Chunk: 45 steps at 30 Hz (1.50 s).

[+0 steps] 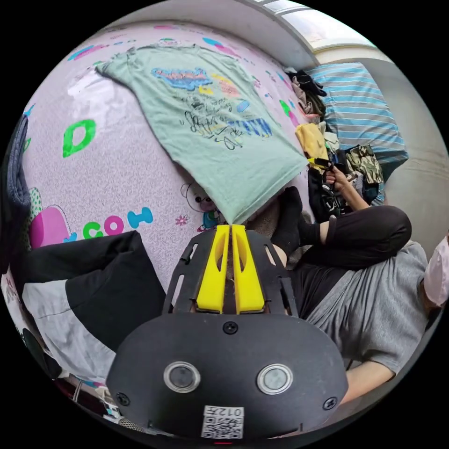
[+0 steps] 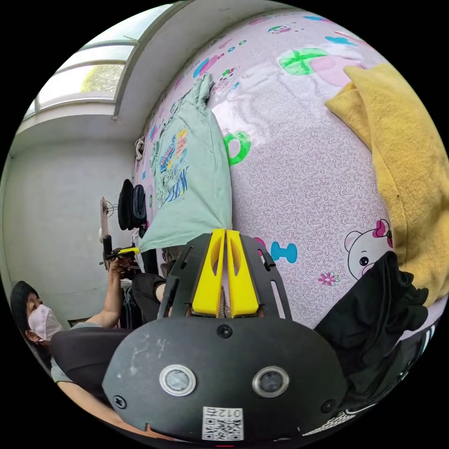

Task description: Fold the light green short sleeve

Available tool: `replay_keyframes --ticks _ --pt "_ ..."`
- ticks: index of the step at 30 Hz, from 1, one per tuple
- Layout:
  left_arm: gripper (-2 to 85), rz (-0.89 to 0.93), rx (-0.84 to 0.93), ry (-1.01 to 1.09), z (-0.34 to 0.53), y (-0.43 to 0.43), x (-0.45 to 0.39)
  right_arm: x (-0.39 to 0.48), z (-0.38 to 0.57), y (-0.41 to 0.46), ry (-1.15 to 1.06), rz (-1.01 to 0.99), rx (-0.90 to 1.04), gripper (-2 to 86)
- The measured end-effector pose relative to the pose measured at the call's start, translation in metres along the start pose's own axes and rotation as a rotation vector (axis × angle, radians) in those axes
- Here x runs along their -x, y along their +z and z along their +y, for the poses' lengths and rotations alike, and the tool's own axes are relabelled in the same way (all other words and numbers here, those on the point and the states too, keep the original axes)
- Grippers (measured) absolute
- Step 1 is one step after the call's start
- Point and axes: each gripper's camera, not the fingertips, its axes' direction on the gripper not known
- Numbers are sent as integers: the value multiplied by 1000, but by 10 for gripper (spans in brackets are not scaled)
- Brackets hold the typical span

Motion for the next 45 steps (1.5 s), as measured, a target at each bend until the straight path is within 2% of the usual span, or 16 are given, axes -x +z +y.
replay_keyframes --ticks 4,7,15,19,24,27,28,31,34,37,45 --pt "7 46 135 -98 -8 40 25 11 -9 20 21 94 79 -7" --pt "6 82 148 -101 -9 46 23 46 -13 14 -59 47 99 -8" --pt "8 -93 356 -158 -38 81 25 22 -15 20 62 138 125 -8" --pt "8 -60 353 -154 -46 87 22 38 -9 17 8 98 90 0" --pt "9 -36 349 -166 -54 88 18 57 -15 42 -39 5 133 55" --pt "9 -39 350 -165 -58 88 13 65 -23 73 -64 11 194 54" --pt "9 -40 350 -165 -59 88 12 71 -25 87 -90 30 221 28" --pt "9 -41 350 -160 -60 89 6 91 -27 101 -186 156 228 2" --pt "9 -58 356 -161 -60 90 2 62 -29 82 -102 186 133 -4" --pt "9 -36 371 -156 -61 96 -2 22 -26 85 -36 166 133 -6" --pt "8 -29 410 -162 -61 114 -15 -6 -42 131 -80 176 160 -6"
